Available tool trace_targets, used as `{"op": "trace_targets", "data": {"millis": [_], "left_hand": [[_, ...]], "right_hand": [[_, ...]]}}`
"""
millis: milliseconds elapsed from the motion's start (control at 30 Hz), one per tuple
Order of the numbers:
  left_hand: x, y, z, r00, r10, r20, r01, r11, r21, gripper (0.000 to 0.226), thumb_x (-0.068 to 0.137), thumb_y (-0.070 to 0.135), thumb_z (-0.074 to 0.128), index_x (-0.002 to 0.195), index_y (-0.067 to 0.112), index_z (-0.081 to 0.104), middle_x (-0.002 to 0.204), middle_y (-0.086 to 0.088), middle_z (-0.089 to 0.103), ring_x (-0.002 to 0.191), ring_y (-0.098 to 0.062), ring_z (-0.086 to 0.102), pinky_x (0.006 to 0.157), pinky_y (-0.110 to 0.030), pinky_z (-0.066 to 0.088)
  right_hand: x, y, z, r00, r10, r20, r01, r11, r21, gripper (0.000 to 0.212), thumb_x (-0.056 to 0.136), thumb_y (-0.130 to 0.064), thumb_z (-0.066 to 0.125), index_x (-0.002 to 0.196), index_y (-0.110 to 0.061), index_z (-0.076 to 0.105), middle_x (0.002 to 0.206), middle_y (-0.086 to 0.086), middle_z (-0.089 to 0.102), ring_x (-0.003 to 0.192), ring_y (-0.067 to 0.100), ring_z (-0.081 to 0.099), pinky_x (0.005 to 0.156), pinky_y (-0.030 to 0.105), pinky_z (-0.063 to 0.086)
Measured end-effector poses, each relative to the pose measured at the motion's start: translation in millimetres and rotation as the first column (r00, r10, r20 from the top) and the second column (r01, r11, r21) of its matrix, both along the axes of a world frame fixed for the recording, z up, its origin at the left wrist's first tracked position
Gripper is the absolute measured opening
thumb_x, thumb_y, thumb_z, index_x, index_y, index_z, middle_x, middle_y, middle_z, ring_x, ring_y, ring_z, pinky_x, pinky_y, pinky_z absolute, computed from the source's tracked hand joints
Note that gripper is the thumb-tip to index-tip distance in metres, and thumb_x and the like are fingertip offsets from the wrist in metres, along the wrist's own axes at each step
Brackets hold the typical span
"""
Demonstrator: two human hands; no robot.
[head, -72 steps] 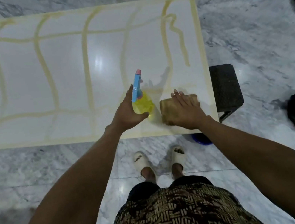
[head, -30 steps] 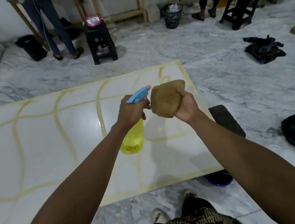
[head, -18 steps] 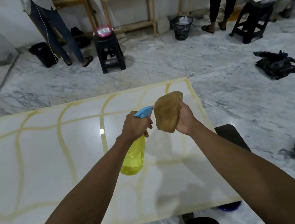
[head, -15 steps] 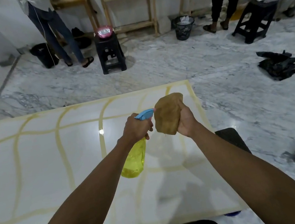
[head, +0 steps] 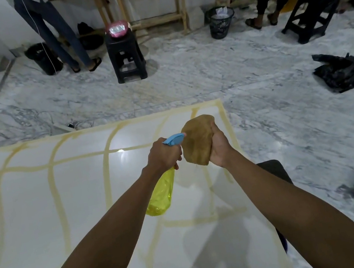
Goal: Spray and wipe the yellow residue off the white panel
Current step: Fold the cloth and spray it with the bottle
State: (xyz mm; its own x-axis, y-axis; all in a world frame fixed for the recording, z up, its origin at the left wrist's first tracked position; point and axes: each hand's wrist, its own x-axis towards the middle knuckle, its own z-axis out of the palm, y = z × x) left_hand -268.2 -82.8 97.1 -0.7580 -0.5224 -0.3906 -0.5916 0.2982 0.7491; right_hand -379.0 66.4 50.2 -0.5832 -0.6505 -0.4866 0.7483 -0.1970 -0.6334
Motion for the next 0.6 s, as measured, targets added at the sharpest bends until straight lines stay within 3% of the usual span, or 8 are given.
{"op": "trace_targets", "data": {"millis": [100, 200, 400, 600], "left_hand": [[-4, 4, -3, 0.999, 0.015, 0.034, -0.015, 1.000, -0.002, 0.024, 0.089, 0.028, 0.063, 0.086, 0.006, 0.072, 0.062, -0.003, 0.075, 0.046, -0.024, 0.069, 0.062, -0.035, 0.060], [-8, 7, -3, 0.998, 0.033, 0.052, -0.031, 0.999, -0.036, 0.021, 0.091, 0.025, 0.063, 0.082, 0.007, 0.069, 0.063, -0.003, 0.073, 0.042, -0.019, 0.067, 0.062, -0.031, 0.057], [-12, 10, -7, 0.999, 0.002, 0.038, -0.003, 1.000, 0.013, 0.021, 0.091, 0.025, 0.065, 0.085, 0.008, 0.075, 0.072, -0.002, 0.079, 0.054, -0.029, 0.075, 0.073, -0.045, 0.067], [-17, 15, -5, 0.997, -0.001, 0.083, -0.003, 0.999, 0.048, 0.027, 0.092, 0.024, 0.061, 0.083, 0.002, 0.072, 0.060, -0.007, 0.073, 0.047, -0.027, 0.069, 0.065, -0.038, 0.060]], "right_hand": [[-5, 1, -2, 1.000, -0.018, 0.015, 0.017, 1.000, 0.024, 0.080, 0.097, -0.070, 0.025, 0.139, -0.009, 0.054, 0.139, 0.015, 0.059, 0.128, 0.029, 0.057, 0.111, 0.045, 0.041], [-11, 5, -3, 0.999, -0.024, 0.035, 0.024, 0.999, 0.022, 0.080, 0.097, -0.070, 0.025, 0.138, -0.008, 0.055, 0.138, 0.015, 0.060, 0.128, 0.029, 0.057, 0.109, 0.043, 0.043], [-15, 9, -5, 0.997, -0.040, 0.058, 0.038, 0.999, 0.032, 0.081, 0.095, -0.072, 0.029, 0.140, -0.010, 0.054, 0.139, 0.015, 0.058, 0.130, 0.030, 0.055, 0.112, 0.047, 0.040], [-19, 17, -4, 0.997, -0.042, 0.070, 0.041, 0.999, 0.008, 0.079, 0.096, -0.069, 0.029, 0.138, -0.008, 0.054, 0.138, 0.015, 0.060, 0.130, 0.030, 0.054, 0.110, 0.044, 0.042]]}}
